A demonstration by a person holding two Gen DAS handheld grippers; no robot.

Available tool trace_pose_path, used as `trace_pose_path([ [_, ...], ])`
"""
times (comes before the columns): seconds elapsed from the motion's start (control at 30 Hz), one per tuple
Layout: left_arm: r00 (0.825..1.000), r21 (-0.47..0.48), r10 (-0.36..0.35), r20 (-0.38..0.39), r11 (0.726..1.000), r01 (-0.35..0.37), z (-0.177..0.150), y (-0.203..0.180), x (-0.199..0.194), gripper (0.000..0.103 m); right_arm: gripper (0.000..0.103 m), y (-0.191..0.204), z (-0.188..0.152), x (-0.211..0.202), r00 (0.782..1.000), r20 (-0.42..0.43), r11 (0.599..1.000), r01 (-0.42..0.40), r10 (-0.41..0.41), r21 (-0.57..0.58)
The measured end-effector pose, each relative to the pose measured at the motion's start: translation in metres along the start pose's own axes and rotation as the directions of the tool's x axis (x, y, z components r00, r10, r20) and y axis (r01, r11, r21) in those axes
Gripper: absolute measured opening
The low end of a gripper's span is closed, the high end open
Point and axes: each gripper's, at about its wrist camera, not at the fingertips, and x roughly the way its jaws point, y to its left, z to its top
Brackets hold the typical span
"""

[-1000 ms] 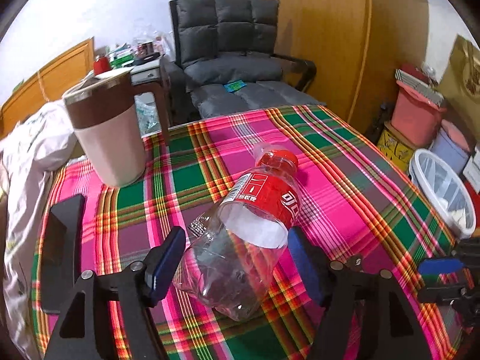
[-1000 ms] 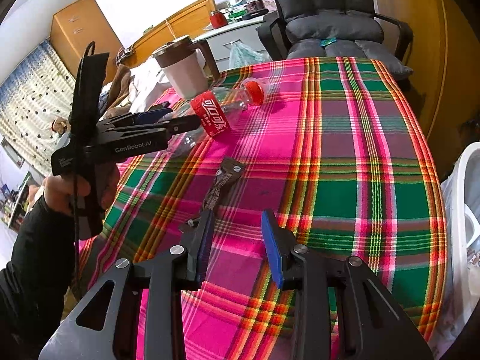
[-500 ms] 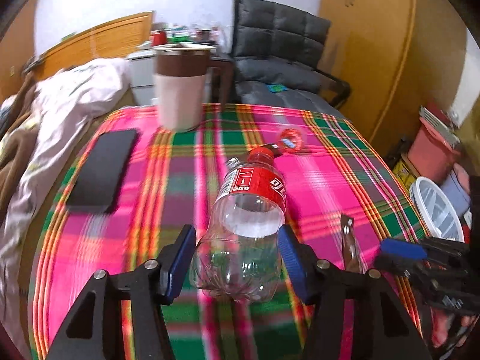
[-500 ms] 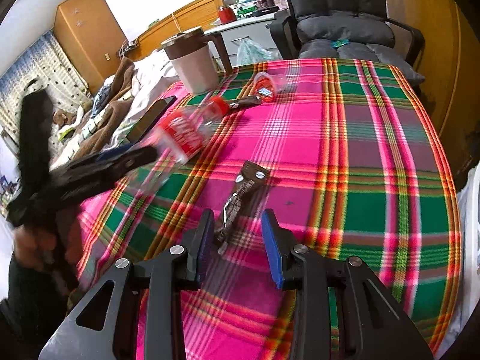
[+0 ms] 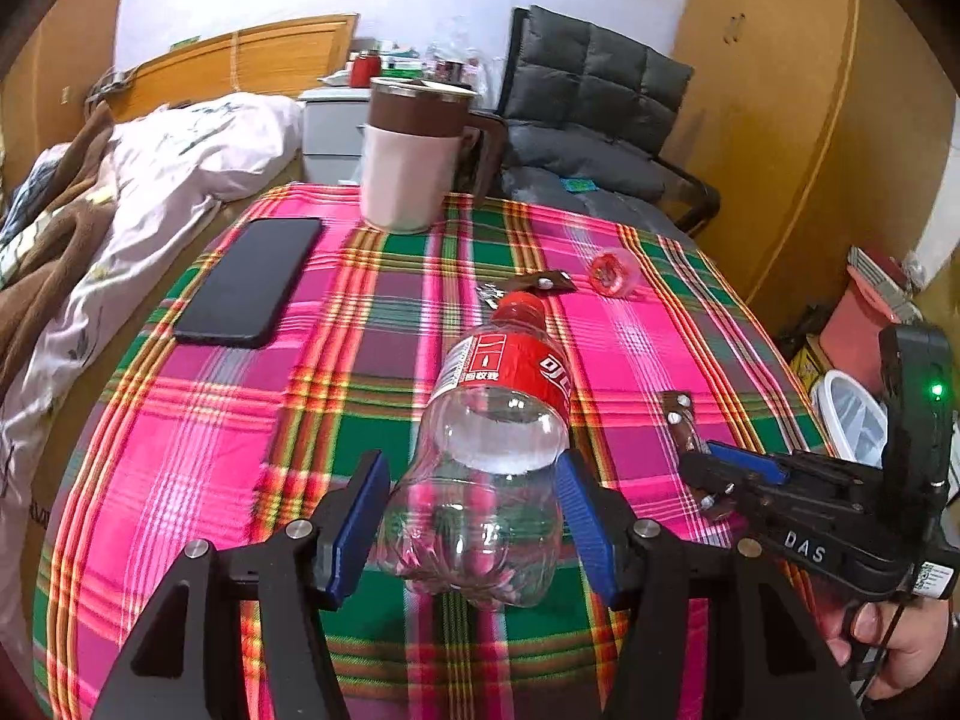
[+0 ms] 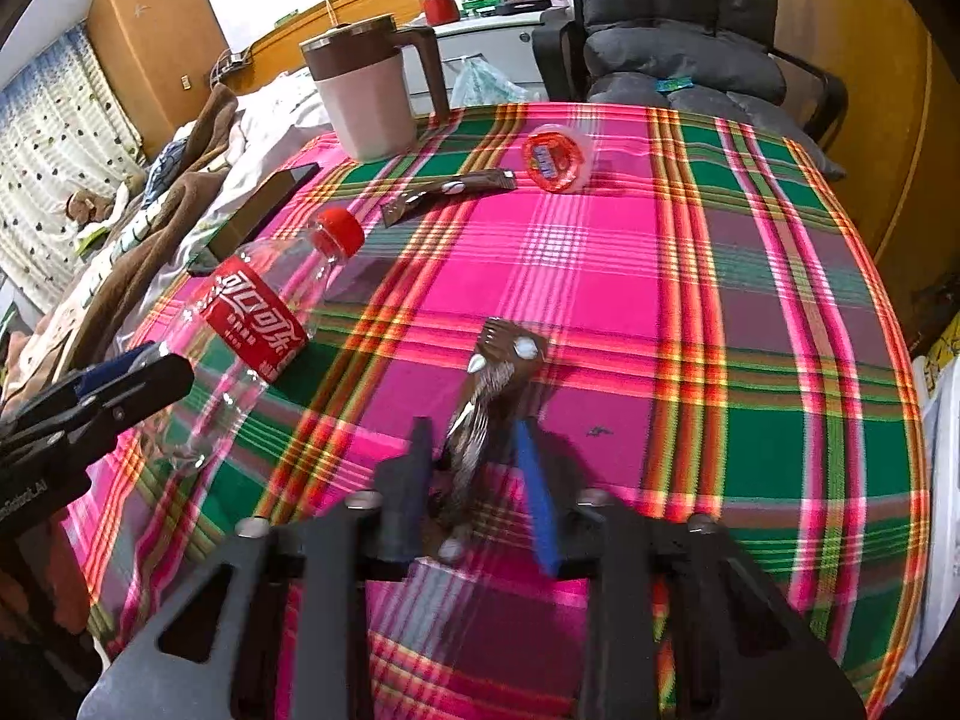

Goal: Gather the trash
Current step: 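Grasp the clear red-label bottle with the left tool while the right tool grasps the chocolate wrapper, then carry the bottle and chocolate wrapper from the table over the white bin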

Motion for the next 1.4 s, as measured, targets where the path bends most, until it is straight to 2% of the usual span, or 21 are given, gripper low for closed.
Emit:
trace_pose_path([
  [0.3,0.999,-0.007,-0.033,-0.010,0.999,0.033,0.000,-0.011,0.012,0.059,0.017,-0.012,-0.008,-0.016,0.999,0.022,1.000,-0.023,0.023,0.012],
  [0.53,0.999,-0.037,-0.052,0.002,0.998,0.052,-0.012,-0.025,0.003,0.059,0.017,-0.018,-0.016,-0.039,0.998,0.051,0.999,-0.045,0.044,0.010],
  [0.83,0.995,-0.014,-0.100,-0.001,0.995,0.100,-0.031,-0.063,-0.016,0.059,0.017,-0.034,-0.029,-0.069,0.995,0.090,0.999,-0.035,0.031,0.041],
  [1.07,0.984,0.027,-0.167,-0.056,0.985,0.169,-0.053,-0.098,-0.030,0.059,0.017,-0.044,-0.043,-0.084,0.995,0.098,0.997,-0.029,0.022,0.068],
  [1.23,0.982,0.082,-0.168,-0.086,0.981,0.175,-0.055,-0.121,-0.033,0.060,0.017,-0.053,-0.049,-0.090,0.994,0.105,0.995,-0.025,0.015,0.093],
  [1.4,0.983,0.154,-0.134,-0.124,0.976,0.153,-0.048,-0.139,-0.020,0.067,0.017,-0.061,-0.053,-0.097,0.992,0.122,0.993,-0.024,0.010,0.116],
])
